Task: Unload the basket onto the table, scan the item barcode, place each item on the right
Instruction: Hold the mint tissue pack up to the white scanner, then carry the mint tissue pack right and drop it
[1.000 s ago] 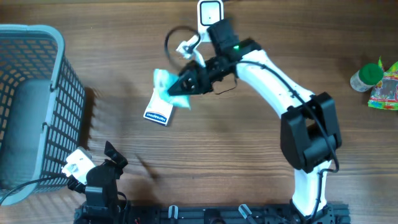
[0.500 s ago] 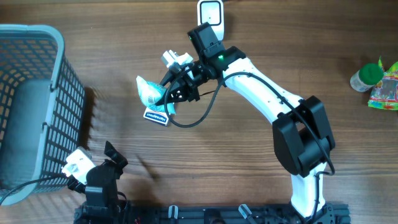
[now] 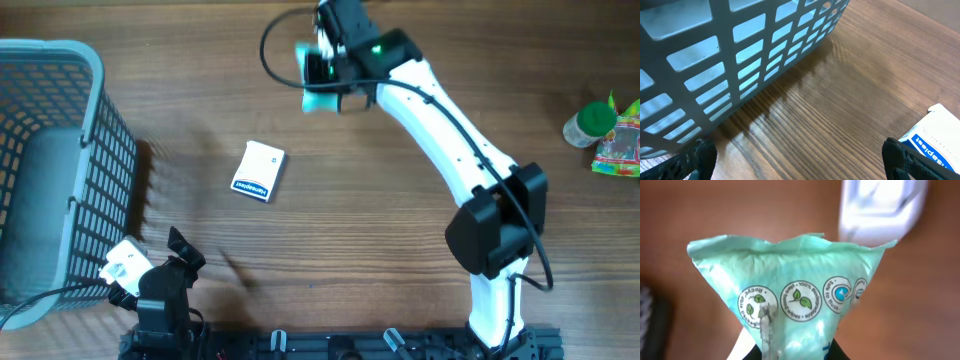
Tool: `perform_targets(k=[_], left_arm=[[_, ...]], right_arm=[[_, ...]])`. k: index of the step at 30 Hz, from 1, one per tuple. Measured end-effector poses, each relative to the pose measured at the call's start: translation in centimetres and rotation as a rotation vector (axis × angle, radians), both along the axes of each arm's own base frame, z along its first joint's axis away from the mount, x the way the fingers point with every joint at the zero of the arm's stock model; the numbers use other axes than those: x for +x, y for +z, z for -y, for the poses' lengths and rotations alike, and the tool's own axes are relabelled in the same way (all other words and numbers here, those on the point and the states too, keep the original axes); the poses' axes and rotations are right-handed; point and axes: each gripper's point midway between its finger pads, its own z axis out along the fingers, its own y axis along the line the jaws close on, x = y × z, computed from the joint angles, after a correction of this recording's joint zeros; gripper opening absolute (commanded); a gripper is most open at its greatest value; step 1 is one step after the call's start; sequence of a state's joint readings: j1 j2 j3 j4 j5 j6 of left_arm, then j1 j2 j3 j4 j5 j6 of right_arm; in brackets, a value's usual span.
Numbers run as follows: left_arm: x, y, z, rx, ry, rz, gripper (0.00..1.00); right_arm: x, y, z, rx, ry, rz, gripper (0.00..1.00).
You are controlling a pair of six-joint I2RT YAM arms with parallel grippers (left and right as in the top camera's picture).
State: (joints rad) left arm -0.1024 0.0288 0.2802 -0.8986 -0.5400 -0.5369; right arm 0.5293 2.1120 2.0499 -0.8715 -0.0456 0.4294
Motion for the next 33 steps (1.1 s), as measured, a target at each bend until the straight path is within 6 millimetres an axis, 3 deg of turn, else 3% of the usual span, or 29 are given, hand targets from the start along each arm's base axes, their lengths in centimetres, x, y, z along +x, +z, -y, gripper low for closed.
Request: perform_targets(k=[1, 3, 6, 8, 10, 12, 16, 20, 23, 25, 27, 30, 33], left_arm=[[0.0, 0.0, 0.0, 0.000, 0.000, 0.000, 1.00], [0.0, 0.0, 0.0, 0.000, 0.000, 0.000, 1.00], [0.0, 0.0, 0.0, 0.000, 0.000, 0.000, 1.00], [0.0, 0.0, 0.0, 0.000, 0.000, -0.001, 1.00], [0.0, 0.0, 0.0, 0.000, 0.000, 0.000, 1.00], [0.0, 0.0, 0.0, 0.000, 0.000, 0.000, 1.00], [0.0, 0.0, 0.0, 0.000, 0.000, 0.000, 1.00], [0.0, 0.0, 0.0, 0.000, 0.000, 0.000, 1.00], [0.0, 0.0, 0.0, 0.000, 0.000, 0.000, 1.00], [0.0, 0.0, 0.0, 0.000, 0.000, 0.000, 1.00], [0.0, 0.0, 0.0, 0.000, 0.000, 0.000, 1.00], [0.0, 0.0, 0.0, 0.000, 0.000, 0.000, 1.00], [0.0, 0.0, 0.0, 0.000, 0.000, 0.000, 1.00]], right_arm=[[2.0, 1.7, 1.1, -0.056, -0.042, 0.109, 0.05], [4.7, 2.3, 3.1, -0.128, -0.098, 0.210, 0.04], [8.2, -2.4, 6.3, -0.208, -0.161, 0.185, 0.05], [10.1, -7.1, 7.9, -0.252, -0.171, 0.134, 0.05], [11.5, -8.3, 7.3, -0.251, -0.165, 0.148, 0.04], [12.9, -7.5, 5.9, -0.209, -0.161, 0.204, 0.05], [12.8, -7.1, 4.6, -0.147, -0.139, 0.195, 0.05], [10.1, -8.9, 4.8, -0.156, -0.116, 0.048, 0.05], [8.9, -7.5, 4.7, -0.134, -0.095, -0.015, 0.05], [7.0, -6.1, 5.8, -0.154, -0.095, -0.092, 0.05], [4.8, -4.5, 7.9, -0.177, -0.117, -0.181, 0.05], [3.4, -3.2, 14.0, -0.206, -0.224, -0.276, 0.05], [6.4, -2.5, 27.2, -0.220, -0.509, -0.237, 0.05]])
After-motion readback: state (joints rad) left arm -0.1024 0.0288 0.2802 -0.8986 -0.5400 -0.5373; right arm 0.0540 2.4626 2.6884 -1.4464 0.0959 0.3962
